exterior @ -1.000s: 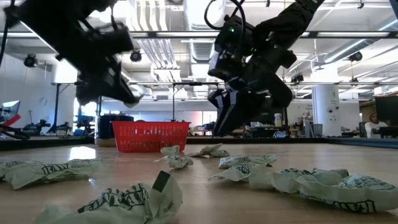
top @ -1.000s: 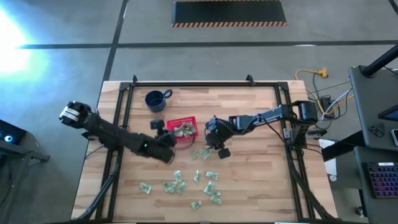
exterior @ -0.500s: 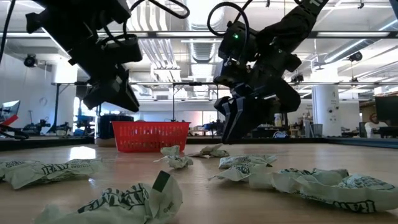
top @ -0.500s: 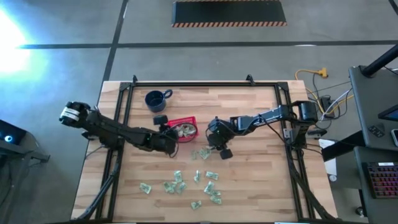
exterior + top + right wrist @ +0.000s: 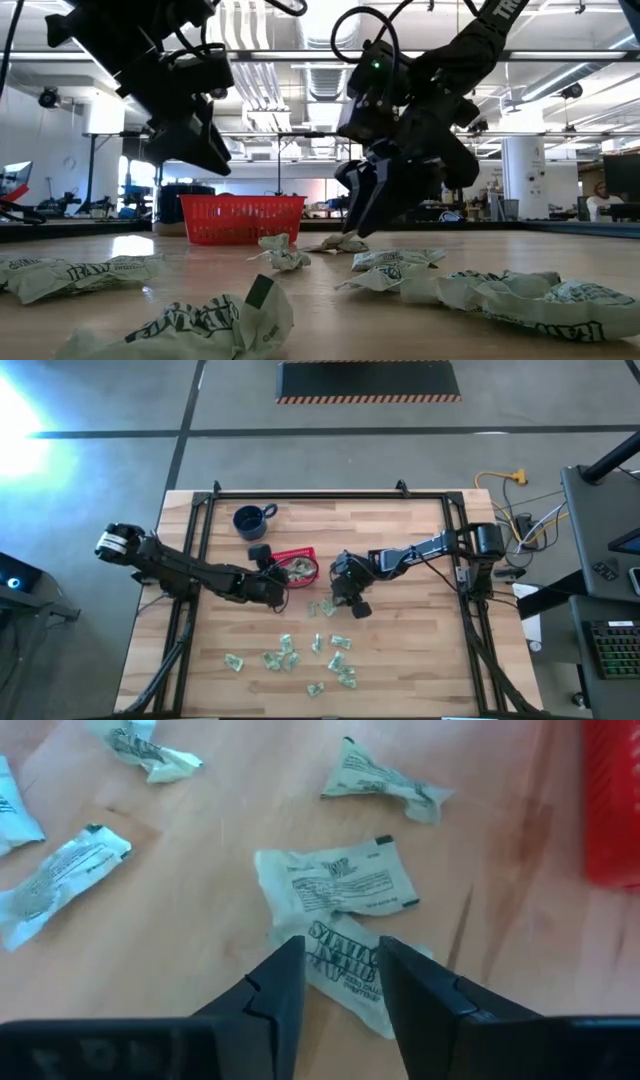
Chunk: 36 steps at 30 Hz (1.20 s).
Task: Pick and place items into bin
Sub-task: Put the green stevia packet into the red bin
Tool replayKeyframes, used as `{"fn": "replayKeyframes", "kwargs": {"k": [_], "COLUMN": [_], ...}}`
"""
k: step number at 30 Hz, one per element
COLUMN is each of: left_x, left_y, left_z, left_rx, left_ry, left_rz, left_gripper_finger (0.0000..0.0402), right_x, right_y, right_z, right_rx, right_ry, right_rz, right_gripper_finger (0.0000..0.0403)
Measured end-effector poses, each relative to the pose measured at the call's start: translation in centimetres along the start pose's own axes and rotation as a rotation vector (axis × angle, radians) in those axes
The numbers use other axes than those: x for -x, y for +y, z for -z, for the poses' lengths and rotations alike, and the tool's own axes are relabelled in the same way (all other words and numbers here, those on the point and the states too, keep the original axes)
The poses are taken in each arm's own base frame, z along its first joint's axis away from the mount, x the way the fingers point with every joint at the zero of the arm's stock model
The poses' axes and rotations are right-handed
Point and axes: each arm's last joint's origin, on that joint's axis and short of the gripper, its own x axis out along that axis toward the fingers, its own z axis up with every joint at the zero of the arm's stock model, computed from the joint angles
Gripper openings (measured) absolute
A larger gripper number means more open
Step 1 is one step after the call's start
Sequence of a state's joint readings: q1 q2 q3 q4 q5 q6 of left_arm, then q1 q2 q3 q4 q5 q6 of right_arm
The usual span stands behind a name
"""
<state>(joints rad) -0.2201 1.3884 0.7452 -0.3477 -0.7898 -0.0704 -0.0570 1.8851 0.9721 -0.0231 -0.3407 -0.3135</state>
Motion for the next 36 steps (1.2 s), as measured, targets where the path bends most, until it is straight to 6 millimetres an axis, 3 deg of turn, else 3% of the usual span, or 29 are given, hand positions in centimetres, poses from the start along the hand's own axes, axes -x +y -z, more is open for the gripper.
{"fn": "replayKeyframes", "kwargs": {"k": [8,14,19,30,36], "left_x": [0.3,0.9,1.8,3.0,3.2], "left_y": [0.1,0.6,1.3,2.5,2.3], "left_z": [-0.2,-0.5,-1.0,-1.3,-1.3], "left_rx": [0.005,0.03,0.062,0.115,0.11], "left_ry": [-0.01,-0.037,-0.074,-0.124,-0.129], "left_rz": [0.003,0.007,0.013,0.039,0.049], "left_gripper_finger": [0.0162,0.0162,0.0162,0.0162,0.0162], "right_x": [0.0,-0.2,-0.2,-0.2,-0.2], "right_y": [-0.1,0.0,0.0,0.0,0.0], "right_z": [0.3,1.0,1.2,1.3,1.3], "right_rx": [-0.008,-0.01,-0.013,0.019,0.023], "right_ry": [0.017,0.044,0.059,0.063,0.064], "right_rz": [0.034,0.051,0.088,0.087,0.09], "right_gripper_finger": [0.0168,0.0168,0.0136,0.0017,0.0009]}}
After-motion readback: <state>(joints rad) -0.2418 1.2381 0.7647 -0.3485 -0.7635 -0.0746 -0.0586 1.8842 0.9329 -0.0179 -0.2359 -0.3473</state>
